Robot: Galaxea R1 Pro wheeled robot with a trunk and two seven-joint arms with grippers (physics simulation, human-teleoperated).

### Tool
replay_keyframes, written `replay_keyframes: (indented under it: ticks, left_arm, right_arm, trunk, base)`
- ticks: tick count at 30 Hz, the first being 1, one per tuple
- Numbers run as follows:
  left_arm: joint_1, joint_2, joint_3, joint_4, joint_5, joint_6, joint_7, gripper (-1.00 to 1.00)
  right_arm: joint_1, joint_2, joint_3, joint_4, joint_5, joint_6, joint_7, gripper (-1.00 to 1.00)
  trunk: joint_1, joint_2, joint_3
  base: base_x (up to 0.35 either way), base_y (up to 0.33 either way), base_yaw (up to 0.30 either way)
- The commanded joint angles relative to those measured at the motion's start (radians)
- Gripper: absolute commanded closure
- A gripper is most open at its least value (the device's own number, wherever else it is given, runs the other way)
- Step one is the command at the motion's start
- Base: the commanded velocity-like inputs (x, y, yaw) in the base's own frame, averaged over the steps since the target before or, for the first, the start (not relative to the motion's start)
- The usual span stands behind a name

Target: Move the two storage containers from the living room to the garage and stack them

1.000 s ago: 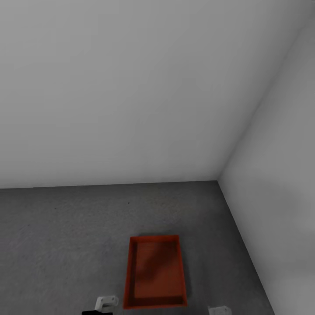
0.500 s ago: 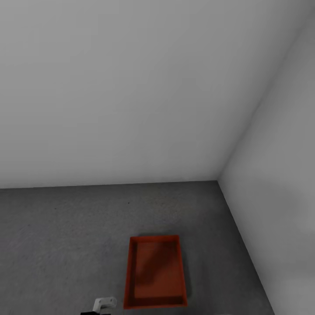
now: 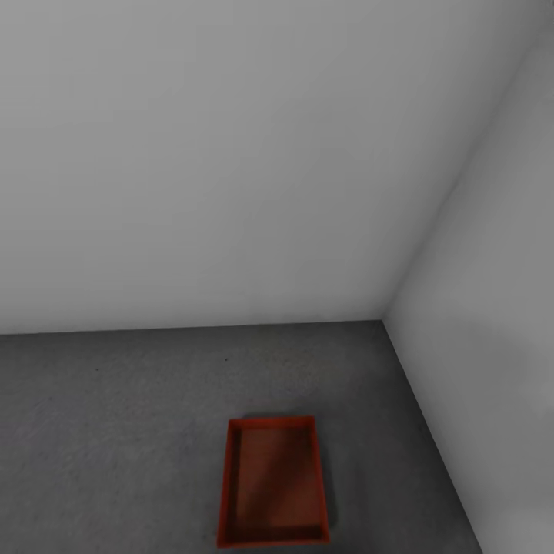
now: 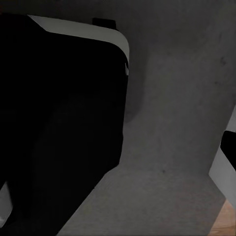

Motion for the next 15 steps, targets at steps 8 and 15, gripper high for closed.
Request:
replay_keyframes:
  ticks: [8, 15]
  left_arm:
    - [0.024, 0.006, 0.0, 0.0, 0.006, -0.043, 0.004, -1.0]
    - [0.025, 0.012, 0.0, -0.001, 0.006, -0.047, 0.003, -1.0]
  right_arm:
    - [0.005, 0.001, 0.008, 0.003, -0.01, -0.012, 0.0, -1.0]
    - [0.006, 0.001, 0.008, 0.003, -0.01, -0.012, 0.0, -1.0]
  trunk:
    - [0.0, -0.001, 0.011]
    - [0.0, -0.001, 0.022]
  base:
    - [0.0, 0.0, 0.0]
    - [0.0, 0.0, 0.0]
